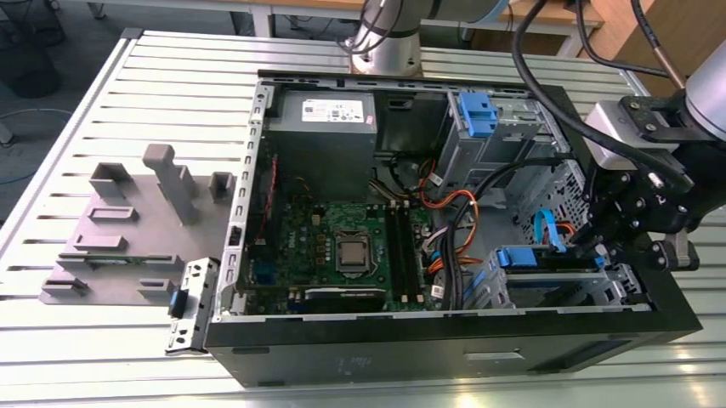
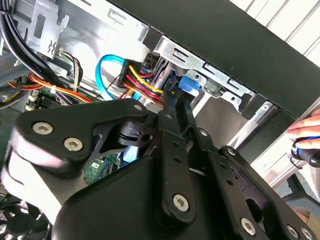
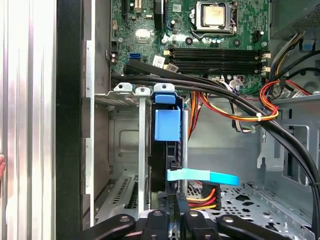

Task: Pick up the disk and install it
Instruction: 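Insert the second disk wire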

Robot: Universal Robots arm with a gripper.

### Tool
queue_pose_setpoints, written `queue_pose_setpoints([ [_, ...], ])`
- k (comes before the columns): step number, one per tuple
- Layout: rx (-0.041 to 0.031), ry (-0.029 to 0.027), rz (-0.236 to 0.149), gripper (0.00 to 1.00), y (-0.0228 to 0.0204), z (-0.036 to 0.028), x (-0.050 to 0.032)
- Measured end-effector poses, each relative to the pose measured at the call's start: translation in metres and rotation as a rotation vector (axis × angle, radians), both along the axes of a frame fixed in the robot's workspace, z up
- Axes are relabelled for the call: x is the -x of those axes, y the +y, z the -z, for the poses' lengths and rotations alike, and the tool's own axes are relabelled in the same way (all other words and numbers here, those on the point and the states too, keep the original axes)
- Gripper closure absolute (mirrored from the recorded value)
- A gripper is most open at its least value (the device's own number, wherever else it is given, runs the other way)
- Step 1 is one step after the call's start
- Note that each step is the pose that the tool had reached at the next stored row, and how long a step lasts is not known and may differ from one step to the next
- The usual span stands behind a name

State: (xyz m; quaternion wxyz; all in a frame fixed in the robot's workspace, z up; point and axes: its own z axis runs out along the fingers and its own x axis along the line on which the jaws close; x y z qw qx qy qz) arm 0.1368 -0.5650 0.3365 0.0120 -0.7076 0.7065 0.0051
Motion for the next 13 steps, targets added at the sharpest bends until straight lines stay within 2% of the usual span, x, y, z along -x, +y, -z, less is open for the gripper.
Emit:
queue_pose_setpoints([
  [1, 0.0002, 0.0000, 0.000, 0.83, 0.0000, 0.0000, 0.0000],
  [2, 0.0002, 0.0000, 0.000, 0.76, 0.0000, 0.0000, 0.0000],
  [13, 0.0006, 0.0009, 0.000, 0.76, 0.0032, 0.0028, -0.0017],
])
